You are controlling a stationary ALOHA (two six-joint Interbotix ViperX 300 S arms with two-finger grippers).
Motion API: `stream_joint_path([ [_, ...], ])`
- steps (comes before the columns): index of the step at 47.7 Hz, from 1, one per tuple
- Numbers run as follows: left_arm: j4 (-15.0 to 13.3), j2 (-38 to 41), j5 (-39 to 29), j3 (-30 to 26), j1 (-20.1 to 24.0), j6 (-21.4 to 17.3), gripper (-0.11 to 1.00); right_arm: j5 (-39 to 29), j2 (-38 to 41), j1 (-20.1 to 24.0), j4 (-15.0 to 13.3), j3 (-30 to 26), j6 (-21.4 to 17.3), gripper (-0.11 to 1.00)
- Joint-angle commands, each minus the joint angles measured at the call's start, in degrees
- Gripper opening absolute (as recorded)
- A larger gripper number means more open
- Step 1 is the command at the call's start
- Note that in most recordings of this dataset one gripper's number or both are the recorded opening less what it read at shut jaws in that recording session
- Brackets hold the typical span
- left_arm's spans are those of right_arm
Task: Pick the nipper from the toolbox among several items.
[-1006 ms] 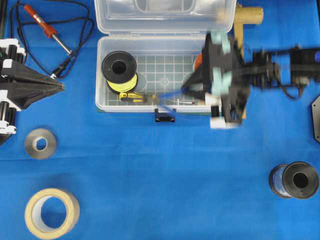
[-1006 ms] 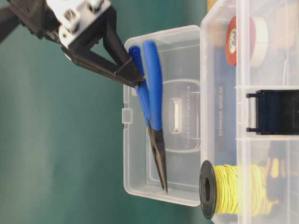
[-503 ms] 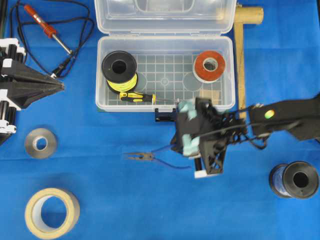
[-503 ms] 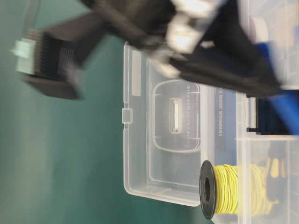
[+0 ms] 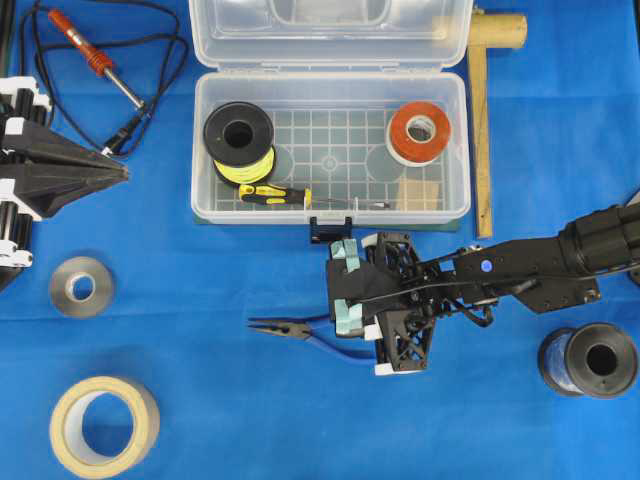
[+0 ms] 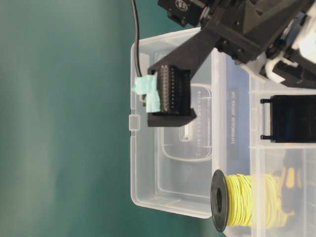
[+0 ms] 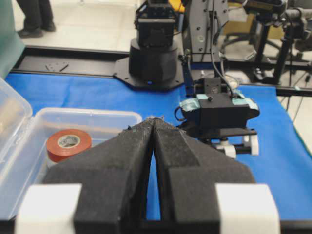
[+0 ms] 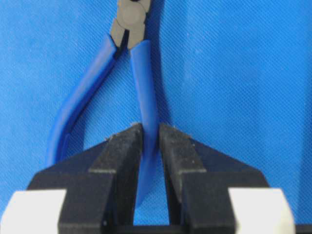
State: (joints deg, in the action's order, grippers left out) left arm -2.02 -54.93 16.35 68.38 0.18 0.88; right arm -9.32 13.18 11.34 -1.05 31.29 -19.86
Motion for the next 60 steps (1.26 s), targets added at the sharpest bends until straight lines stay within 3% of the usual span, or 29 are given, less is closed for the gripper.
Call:
stream_joint_path([
  [1,-0.1,0.3,0.6,-0.6,0.2,-0.1,0.0,-0.5,-1.0,0.1,0.1,-1.3,-0.2,0.14],
  [8,-0.1,0.3,0.5,-0.7,0.2,-0.1,0.0,-2.5,-1.2,-0.1,0.1,-1.5,-0.2,0.16],
  [18,-0.1,0.2,0.5,-0.6,0.2,-0.1,0.0,-10.3,-7.9,-0.3,-1.1,-1.8,0.5,0.76],
  [20,-0.1,0.2,0.4,-0.6,0.2,-0.1,0.0,-11.7,-10.4,-0.3,-1.6,-1.7,0.5,0.8],
  [25,-0.1,0.2,0.5,-0.6,0.2,-0.1,0.0,-14.9,-17.8,-0.3,-2.8,-0.9,0.5,0.73],
  [33,-0.1,0.3,0.4,-0.6,0.2,-0.1,0.0,-17.5,-30.0,-0.3,-5.5,3.4,0.2,0.73],
  [40,-0.1,0.3,0.4,-0.6,0.2,0.0,0.0,-16.8,-42.0,-1.0,-7.5,11.3,-0.3,0.73],
  [53,-0.1,0.3,0.4,-0.5,0.2,0.0,0.0,-13.4,-64.8,-3.2,-7.5,26.7,-2.5,0.73],
  [60,-0.1,0.4,0.5,-0.5,0.2,-0.1,0.0,-11.3,-72.3,-5.6,-7.5,33.8,-3.5,0.73],
])
